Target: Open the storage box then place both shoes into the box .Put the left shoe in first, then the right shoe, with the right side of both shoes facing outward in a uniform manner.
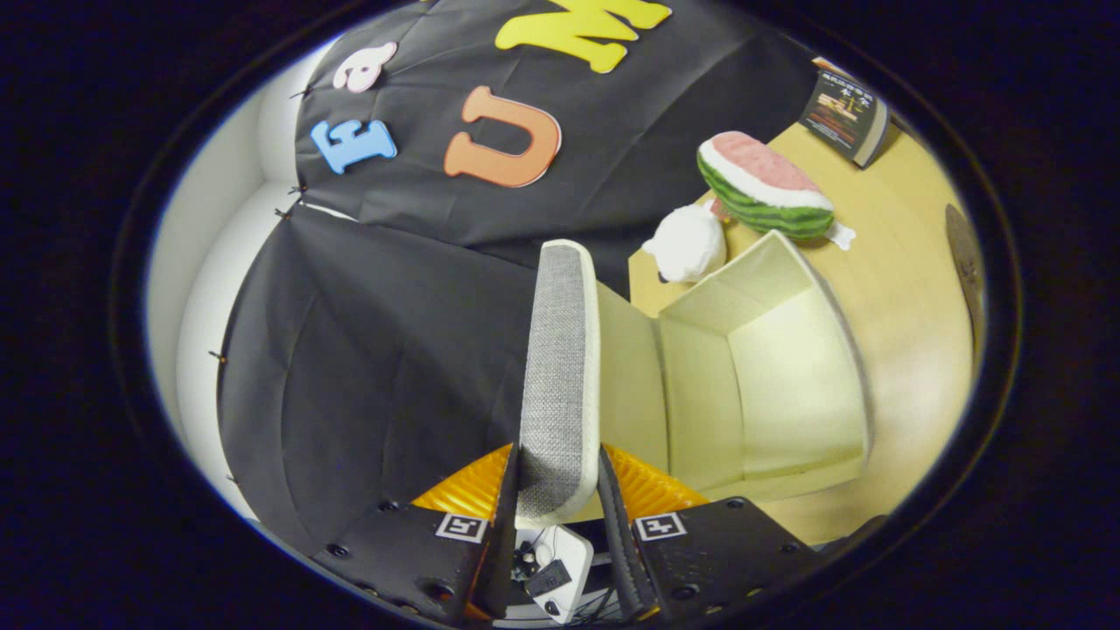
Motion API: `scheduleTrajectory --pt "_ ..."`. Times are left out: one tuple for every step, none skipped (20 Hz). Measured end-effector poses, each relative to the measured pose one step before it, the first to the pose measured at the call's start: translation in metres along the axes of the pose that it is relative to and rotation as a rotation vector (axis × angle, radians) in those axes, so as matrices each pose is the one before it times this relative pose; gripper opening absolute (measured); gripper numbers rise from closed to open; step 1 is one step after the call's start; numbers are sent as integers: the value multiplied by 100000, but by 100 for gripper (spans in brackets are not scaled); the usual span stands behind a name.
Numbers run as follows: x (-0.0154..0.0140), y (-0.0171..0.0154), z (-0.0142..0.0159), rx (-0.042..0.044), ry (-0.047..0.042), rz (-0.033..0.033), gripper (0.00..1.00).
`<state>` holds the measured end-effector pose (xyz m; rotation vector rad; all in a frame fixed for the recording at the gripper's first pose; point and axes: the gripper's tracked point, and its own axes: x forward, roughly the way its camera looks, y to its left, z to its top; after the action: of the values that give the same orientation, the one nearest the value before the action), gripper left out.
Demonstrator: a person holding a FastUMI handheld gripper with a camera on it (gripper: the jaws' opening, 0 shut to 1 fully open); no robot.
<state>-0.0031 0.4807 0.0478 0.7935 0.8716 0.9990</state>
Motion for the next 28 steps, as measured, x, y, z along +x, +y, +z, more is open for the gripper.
scheduleTrajectory --pt "1128 630 -443 -797 687 -630 46" --pt "1292 851 -480 -1166 1004 -503 46" --pt "1240 759 -603 -1658 950 -682 46" --pt "1288 694 -423 -2058 938 -400 47" --pt "1179 939 -556 -2690 1397 -251 45" --pt "1067 519 -475 -3778 921 -2648 43" --pt "850 286 -356 -3847 139 -2048 42" --pt "792 444 -39 -3010 -222 -896 46" --pt "35 -192 128 -2782 -365 -1271 49" --pt "170 -200 176 -1994 -704 -1589 53" --pt "-296 -189 139 -1241 -572 -884 57" --pt "-64 -266 375 -453 -457 -468 61" --pt "-341 -477 324 204 -600 -1205 65" --pt "-632 -820 610 490 -1152 -2165 69" --pt "-913 -664 718 1206 -1702 -1220 73" --pt "-923 -731 691 1685 -1448 -526 77" --pt "-883 -990 540 1567 -964 -1581 78" --pt "-1070 -1382 550 1128 -1053 -2100 78" --pt "-1161 -1735 620 887 -820 -2617 81" --pt "-1117 -1989 558 445 -1015 -2168 83" --pt "-1240 -1742 713 355 -1118 -1832 83" --pt "-1166 -1764 845 -130 -1198 -2445 85" --pt "-1054 -2350 672 -766 -904 -3720 86" --pt "-1008 -2113 656 -1059 -860 -2910 86" --pt "-909 -1912 638 -759 -998 -1888 88" --pt "-862 -2014 428 -583 -655 -2554 88" --pt "-662 -2003 491 -499 -529 -2298 88" --pt "-495 -2121 442 -1280 -504 -3671 88"
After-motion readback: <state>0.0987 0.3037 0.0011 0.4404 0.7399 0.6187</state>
